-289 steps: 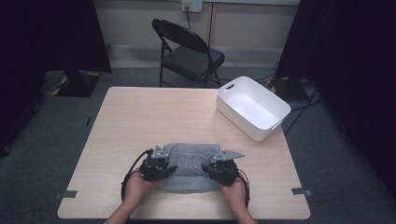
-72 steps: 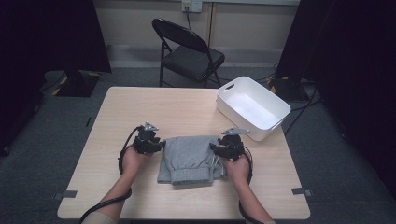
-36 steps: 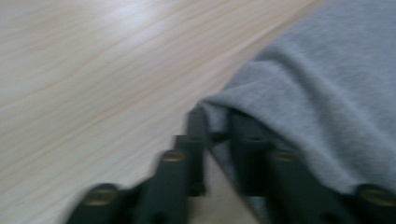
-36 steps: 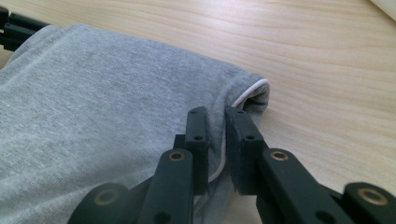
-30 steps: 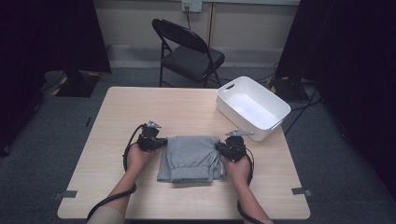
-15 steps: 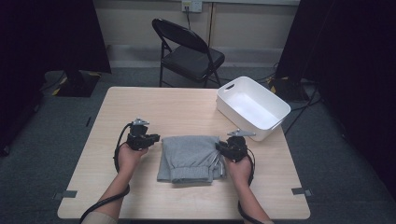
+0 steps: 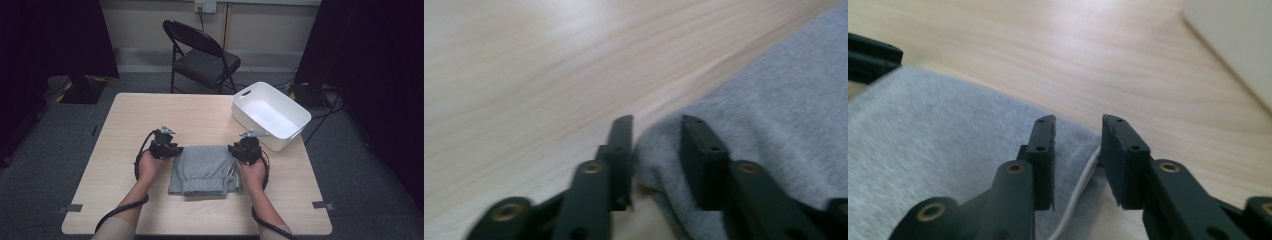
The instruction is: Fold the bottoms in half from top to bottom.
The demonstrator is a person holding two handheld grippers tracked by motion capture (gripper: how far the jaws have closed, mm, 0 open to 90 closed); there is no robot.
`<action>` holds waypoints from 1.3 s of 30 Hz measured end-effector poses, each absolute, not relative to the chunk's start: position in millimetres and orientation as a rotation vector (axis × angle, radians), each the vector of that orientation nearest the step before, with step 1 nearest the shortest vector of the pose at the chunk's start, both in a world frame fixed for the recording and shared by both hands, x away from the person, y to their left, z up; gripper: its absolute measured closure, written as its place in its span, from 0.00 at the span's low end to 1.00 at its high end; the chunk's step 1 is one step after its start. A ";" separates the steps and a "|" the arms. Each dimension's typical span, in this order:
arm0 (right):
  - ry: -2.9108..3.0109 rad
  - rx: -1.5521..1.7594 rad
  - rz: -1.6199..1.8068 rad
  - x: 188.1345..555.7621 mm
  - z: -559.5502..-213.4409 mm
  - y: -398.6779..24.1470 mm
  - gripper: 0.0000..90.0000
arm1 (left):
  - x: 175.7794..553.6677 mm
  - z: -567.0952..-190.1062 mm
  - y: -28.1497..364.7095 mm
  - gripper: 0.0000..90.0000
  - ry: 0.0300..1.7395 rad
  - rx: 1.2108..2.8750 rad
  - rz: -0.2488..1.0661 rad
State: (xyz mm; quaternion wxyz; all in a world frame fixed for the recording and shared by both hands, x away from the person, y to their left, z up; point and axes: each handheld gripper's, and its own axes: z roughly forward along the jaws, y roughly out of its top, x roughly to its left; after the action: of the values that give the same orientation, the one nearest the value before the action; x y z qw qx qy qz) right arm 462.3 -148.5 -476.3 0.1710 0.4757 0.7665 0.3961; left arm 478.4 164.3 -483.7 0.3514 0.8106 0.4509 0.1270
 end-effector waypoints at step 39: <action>2.334 1.141 1.125 352.1 -470.3 -175.4 0.78 | 369.5 -476.6 185.5 0.37 0.954 2.168 0.379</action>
State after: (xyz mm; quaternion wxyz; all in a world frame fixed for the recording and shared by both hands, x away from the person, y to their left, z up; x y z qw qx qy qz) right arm 352.1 -175.4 -470.3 0.1546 0.3980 0.8146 0.3926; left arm 369.5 185.5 -476.6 0.3630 0.8421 0.3707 0.1473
